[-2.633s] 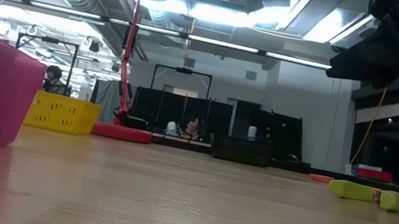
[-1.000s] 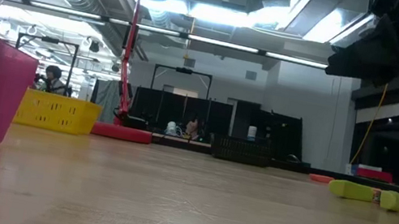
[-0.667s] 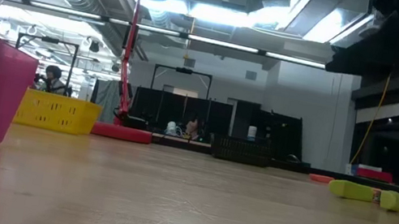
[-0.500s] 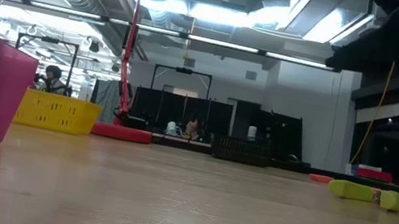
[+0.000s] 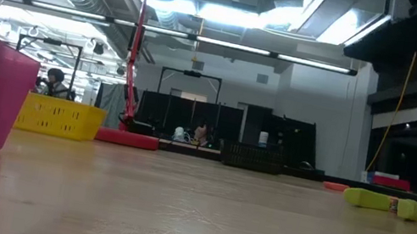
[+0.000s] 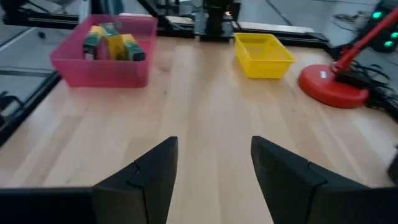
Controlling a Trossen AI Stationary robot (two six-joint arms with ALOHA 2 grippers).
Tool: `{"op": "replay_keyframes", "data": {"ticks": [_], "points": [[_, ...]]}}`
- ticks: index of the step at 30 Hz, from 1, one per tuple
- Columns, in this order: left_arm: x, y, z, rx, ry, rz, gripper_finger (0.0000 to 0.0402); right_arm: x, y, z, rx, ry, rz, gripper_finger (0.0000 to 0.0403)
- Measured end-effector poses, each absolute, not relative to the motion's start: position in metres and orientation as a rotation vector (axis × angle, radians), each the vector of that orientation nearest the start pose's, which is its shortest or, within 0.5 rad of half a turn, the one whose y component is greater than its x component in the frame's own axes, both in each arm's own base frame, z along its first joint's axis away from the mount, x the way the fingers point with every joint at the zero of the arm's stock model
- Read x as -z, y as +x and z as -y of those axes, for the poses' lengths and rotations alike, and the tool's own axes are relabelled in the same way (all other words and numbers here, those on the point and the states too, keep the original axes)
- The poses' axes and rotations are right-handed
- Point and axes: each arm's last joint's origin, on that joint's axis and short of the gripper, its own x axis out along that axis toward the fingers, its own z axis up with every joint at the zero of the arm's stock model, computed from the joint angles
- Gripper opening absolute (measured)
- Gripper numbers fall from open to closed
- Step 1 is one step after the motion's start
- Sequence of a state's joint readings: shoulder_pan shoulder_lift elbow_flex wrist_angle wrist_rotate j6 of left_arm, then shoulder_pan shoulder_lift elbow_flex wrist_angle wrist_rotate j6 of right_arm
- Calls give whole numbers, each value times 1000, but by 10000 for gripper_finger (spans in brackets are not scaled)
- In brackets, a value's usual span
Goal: Pick & Place School Supplies
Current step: Put the top hole puncher into the yellow bin
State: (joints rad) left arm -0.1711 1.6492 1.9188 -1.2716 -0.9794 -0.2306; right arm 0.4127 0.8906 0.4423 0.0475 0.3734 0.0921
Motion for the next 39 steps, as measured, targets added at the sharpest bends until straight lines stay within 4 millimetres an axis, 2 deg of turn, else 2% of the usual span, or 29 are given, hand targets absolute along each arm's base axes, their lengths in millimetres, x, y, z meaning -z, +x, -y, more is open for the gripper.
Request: {"op": "replay_keyframes", "data": {"ticks": [2, 4, 6, 8, 12, 15, 18, 21, 25, 30, 36, 39], "points": [[-419, 329, 24, -510, 312, -724, 27, -219, 177, -65, -48, -58, -376, 208], [-421, 346, 25, -190, 333, -606, 25, -218, 177, -63, -78, -46, -402, 208], [-422, 357, 24, -23, 365, -483, 25, -215, 177, -61, -127, -6, -442, 208], [-412, 364, 17, -16, 370, -459, 26, -210, 175, -61, -210, 52, -506, 208], [-365, 371, -4, -25, 267, -574, 43, -196, 169, -63, -323, 179, -623, 208], [-322, 373, -12, 5, 197, -631, 68, -179, 161, -60, -251, 256, -735, 208], [-278, 365, -16, -8, 157, -729, 97, -159, 151, -55, -124, 329, -843, 208], [-247, 357, -14, -19, 118, -784, 125, -151, 146, -58, -96, 399, -873, 208], [-214, 344, 0, -20, 99, -854, 150, -150, 143, -63, -31, 418, -863, 208], [-195, 337, 25, -63, 163, -827, 161, -148, 138, -66, 88, 361, -834, 208], [-197, 336, 51, -96, 273, -759, 161, -166, 148, -83, 103, 143, -744, 208], [-198, 335, 59, -106, 296, -741, 161, -171, 159, -94, 92, 17, -767, 208]]}}
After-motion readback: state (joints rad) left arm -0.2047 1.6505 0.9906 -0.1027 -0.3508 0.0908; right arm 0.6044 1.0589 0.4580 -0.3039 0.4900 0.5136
